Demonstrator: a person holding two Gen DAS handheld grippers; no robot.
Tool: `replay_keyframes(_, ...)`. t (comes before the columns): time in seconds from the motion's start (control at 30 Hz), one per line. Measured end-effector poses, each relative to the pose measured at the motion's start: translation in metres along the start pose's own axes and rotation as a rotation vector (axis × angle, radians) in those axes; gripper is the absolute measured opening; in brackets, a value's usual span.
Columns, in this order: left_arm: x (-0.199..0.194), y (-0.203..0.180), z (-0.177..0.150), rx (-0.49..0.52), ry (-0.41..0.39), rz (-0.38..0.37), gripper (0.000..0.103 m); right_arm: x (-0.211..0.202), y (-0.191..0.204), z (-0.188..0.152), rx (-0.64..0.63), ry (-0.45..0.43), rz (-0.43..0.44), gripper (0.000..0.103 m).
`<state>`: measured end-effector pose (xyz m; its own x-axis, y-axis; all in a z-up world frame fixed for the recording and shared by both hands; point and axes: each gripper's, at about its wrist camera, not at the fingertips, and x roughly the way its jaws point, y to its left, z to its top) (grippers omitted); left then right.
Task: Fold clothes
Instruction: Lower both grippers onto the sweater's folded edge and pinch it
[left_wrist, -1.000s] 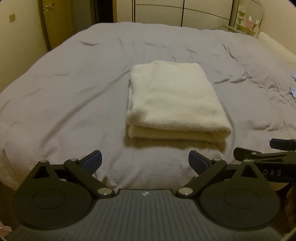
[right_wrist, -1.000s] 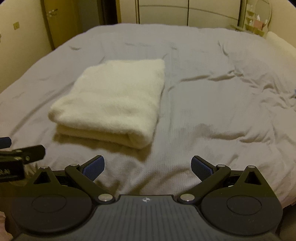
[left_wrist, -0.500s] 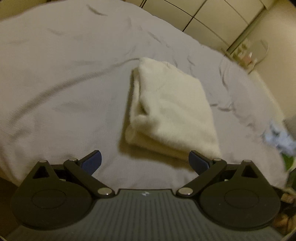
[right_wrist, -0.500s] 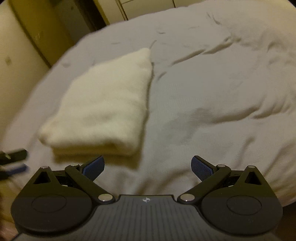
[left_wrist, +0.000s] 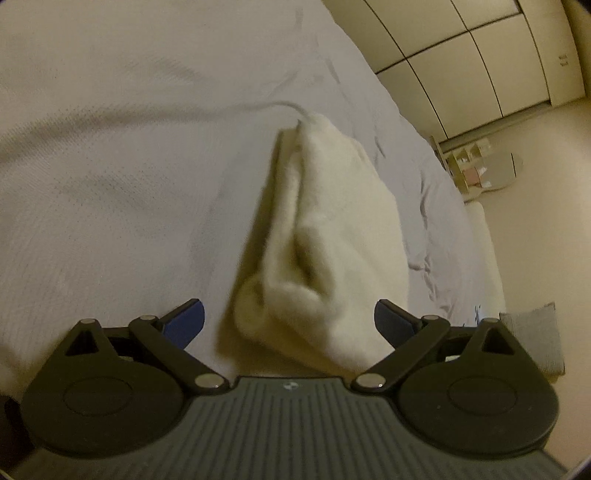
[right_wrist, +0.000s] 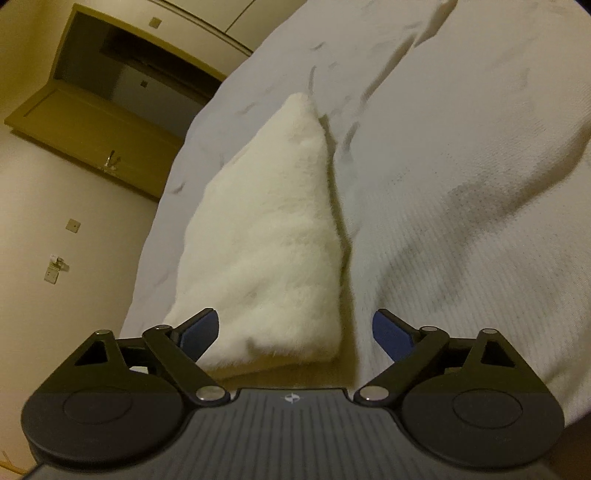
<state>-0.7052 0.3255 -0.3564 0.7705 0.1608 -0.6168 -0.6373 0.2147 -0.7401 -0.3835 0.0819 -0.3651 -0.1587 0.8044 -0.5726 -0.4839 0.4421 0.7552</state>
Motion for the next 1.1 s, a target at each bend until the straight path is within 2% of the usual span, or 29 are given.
replay_keyframes(0.23,0.025,0.013,0.024,-0.047,0.012,-0.057,0.086,0.014,-0.011,0.017,0.057,-0.01,0.042,0.079)
replay_keyframes(0.63,0.066,0.009,0.051,-0.046,0.052,-0.143,0.082,0.036,-0.015,0.037,0.096,-0.014,0.07,0.079)
replay_keyframes(0.87,0.082,0.012,0.057,-0.046,0.081,-0.178,0.072,0.053,-0.017,0.049,0.104,-0.006,0.081,0.077)
replay_keyframes(1.1,0.098,0.009,0.061,-0.038,0.108,-0.203,0.072,0.063,-0.019,0.058,0.102,0.01,0.112,0.072)
